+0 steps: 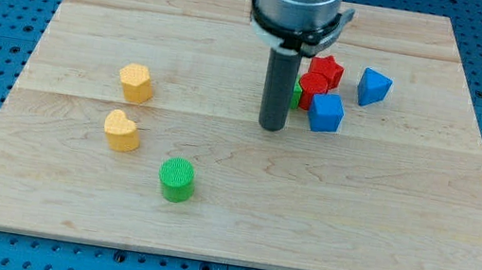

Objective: Slide the green circle left a bit

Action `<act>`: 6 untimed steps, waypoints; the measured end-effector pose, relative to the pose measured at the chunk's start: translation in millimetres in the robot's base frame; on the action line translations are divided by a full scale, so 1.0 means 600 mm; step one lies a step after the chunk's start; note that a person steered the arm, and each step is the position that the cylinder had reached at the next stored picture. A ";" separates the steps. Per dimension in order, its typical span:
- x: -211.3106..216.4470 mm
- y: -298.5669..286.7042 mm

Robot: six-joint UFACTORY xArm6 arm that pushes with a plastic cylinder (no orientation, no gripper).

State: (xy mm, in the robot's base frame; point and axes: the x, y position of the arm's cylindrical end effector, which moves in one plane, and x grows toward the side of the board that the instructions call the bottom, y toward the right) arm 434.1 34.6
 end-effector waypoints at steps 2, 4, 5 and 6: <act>-0.050 -0.060; 0.152 -0.090; 0.182 -0.121; 0.191 -0.233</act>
